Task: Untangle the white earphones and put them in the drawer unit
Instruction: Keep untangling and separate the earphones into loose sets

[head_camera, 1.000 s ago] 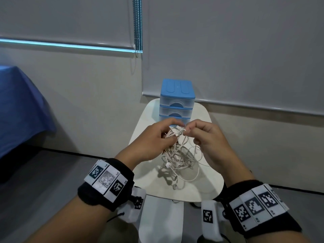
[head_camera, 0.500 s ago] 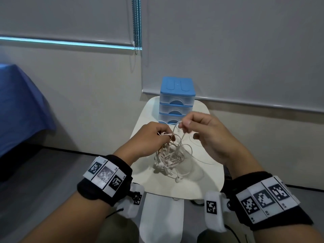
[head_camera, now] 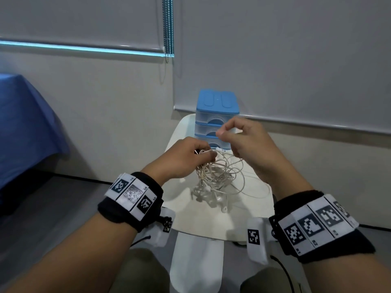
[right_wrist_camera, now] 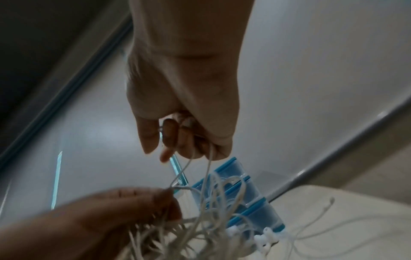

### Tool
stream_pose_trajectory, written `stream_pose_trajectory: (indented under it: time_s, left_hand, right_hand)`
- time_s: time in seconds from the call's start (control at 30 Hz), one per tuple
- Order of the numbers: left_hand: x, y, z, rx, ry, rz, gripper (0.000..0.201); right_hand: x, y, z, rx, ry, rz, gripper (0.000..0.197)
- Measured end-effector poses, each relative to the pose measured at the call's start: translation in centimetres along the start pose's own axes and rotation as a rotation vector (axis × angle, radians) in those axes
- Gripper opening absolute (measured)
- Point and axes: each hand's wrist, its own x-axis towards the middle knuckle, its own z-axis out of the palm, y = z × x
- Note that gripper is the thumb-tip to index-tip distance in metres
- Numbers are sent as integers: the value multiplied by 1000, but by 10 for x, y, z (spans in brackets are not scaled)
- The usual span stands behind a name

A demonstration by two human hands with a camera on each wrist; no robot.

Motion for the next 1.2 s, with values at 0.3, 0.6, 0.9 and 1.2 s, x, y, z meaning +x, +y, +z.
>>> stream_pose_trajectory:
  time_s: [0.3,0.6,0.9,1.2]
  left_hand:
    - [1,-3,-1,108,-61,65,17]
    - [0,-3,3,126,-42,101,10]
    - [-9,-14,-3,98,-34,56,16]
    - [-20,-23,-3,162,-6,-58,14]
  right_hand:
    - [-8,5,-4,-685,-123,6,13]
    - [-7,-11,0,55,26,-74,20]
    - [-12,-50,-14,579,74,-54,18]
    - [-23,-5,-21,-69,100,3,11]
